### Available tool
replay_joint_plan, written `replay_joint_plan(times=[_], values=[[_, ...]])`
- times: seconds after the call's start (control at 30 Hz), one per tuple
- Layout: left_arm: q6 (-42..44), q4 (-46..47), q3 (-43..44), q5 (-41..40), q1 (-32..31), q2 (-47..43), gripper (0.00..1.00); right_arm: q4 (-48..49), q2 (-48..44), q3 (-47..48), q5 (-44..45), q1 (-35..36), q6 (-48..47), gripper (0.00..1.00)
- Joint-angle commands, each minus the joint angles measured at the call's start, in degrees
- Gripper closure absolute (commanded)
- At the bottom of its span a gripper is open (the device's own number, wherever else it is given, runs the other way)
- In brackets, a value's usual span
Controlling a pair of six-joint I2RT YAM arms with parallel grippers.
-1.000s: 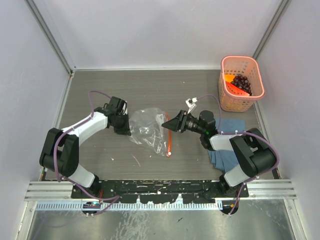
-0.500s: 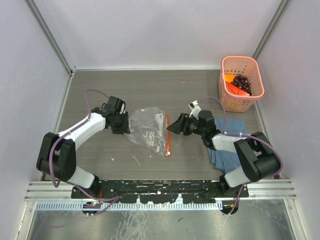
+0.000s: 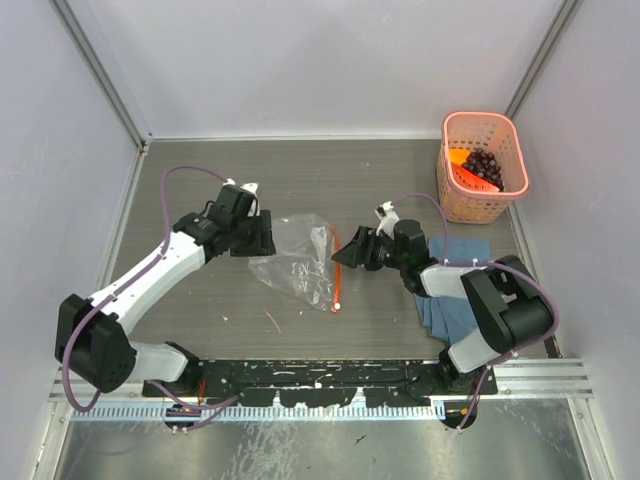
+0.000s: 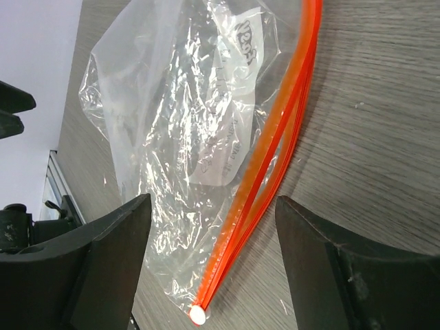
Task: Place the food in the zip-top bag and seal the zipper
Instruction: Pick up the zipper food storage bag at the center of the board.
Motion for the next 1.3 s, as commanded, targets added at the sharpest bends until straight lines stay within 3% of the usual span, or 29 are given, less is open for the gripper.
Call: replay_joint_plan(times=[0.0,0.6,1.27], values=[[-0.7,3.6,3.3,2.9,-0.9,3.3,0.47,3.5,0.9,2.3,0.2,-0.1,0.0,0.22],[-0.5,10.2,-0.6,0.6,-0.5,15.7,0.57,10.7,7.9,3.9,-3.1,0.0,4.4,0.21],[-2.0,13.7,-3.4,1.5,0.2,18.9,0.63,16.1,11.8,4.3,-5.3,1.1,7.6,0.22]])
